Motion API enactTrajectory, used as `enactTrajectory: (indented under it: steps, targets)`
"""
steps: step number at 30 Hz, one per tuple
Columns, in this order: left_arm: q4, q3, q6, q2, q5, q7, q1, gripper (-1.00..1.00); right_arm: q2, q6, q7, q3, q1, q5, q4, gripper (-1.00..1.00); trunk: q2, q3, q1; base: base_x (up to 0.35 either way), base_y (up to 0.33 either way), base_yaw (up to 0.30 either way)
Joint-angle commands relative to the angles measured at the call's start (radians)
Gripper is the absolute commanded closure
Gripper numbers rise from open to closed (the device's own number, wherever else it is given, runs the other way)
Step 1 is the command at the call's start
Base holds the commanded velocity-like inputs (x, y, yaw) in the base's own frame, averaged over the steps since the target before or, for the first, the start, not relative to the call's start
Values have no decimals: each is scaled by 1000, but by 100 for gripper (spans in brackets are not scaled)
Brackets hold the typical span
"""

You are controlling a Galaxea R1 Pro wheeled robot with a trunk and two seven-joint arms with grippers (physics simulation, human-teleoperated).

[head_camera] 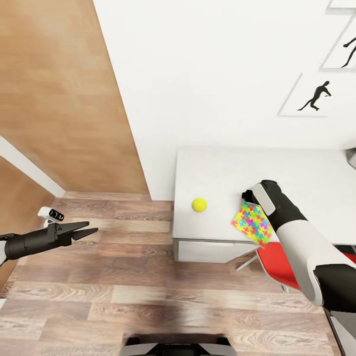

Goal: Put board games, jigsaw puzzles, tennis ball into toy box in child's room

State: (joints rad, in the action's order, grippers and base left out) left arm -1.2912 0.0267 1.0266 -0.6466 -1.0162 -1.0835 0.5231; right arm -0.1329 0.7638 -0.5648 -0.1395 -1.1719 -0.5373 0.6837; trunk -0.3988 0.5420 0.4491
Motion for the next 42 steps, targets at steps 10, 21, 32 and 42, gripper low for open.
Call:
enactTrajectory:
  steps: [10,21,32,42]
  targets:
    - [1,2,4,-1,-2,-3,1,-100,-1,-9,-6,-6,0,-52,-24,-100,-1,2,1,-50,61,0]
    - [2,2,4,-1,-2,-3,1,-100,-1,-9,-5,-5,1,-52,-23,-100,-1,2,1,-86,1,0]
    - [3,2,4,-1,-2,-3,1,-100,-1,-9,-6,-4,1,-52,-23,-100,-1,2,1,-63,1,0]
    - [3,2,4,-1,-2,-3,1,-100,-2,-13,-8,-2,0,-53,-18,-100,-1,2,1,-30,6,0]
